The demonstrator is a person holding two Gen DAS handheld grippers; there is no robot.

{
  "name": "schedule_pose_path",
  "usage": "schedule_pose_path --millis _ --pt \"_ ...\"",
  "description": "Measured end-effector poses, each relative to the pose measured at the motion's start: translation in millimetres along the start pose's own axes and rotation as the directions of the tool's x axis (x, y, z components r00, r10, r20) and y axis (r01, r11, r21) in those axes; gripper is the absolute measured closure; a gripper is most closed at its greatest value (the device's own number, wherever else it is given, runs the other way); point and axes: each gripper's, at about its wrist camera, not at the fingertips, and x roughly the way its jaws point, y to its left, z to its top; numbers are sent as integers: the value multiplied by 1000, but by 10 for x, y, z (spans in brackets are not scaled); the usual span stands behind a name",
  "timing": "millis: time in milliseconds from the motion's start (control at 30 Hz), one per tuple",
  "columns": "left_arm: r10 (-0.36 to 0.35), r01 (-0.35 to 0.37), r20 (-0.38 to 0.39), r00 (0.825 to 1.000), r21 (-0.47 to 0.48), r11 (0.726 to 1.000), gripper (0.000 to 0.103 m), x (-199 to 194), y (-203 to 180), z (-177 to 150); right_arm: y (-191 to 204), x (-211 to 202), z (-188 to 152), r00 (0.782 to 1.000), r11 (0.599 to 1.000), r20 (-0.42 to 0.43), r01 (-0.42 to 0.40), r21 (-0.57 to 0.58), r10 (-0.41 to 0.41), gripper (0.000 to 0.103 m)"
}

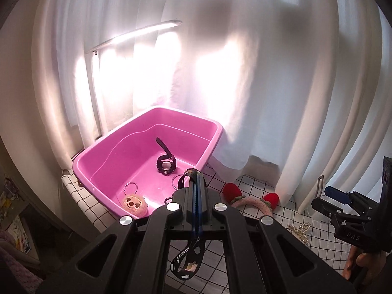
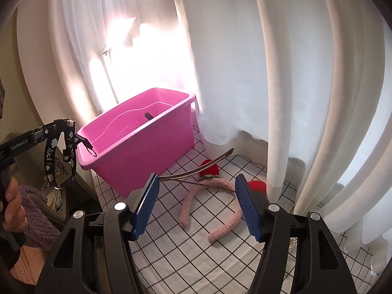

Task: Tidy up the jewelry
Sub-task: 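Carry the lanyard in the left gripper while the right gripper carries the pin to the tub, then open the left gripper over the tub while the right gripper releases the pin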

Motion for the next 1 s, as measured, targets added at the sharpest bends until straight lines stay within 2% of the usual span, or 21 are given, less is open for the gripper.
schedule_pose_path --millis 200,433,567,767,1000 --pt "-36 36 3 999 24 999 101 314 482 410 417 343 413 999 1000 31 10 24 -11 41" --pt "-19 19 6 1000 0 1000 101 615 814 669 706 764 862 999 999 20 -26 -30 26 41" --pt "14 -14 5 1000 -44 999 101 714 941 704 789 944 1093 996 993 25 -86 -85 88 41" --pt "93 -96 -33 995 -82 992 101 877 1063 686 890 1351 1354 981 973 -25 -194 -122 192 41" --pt "104 -118 -114 988 -127 985 101 1152 1259 651 1086 1817 1553 969 963 -107 -235 -129 222 41"
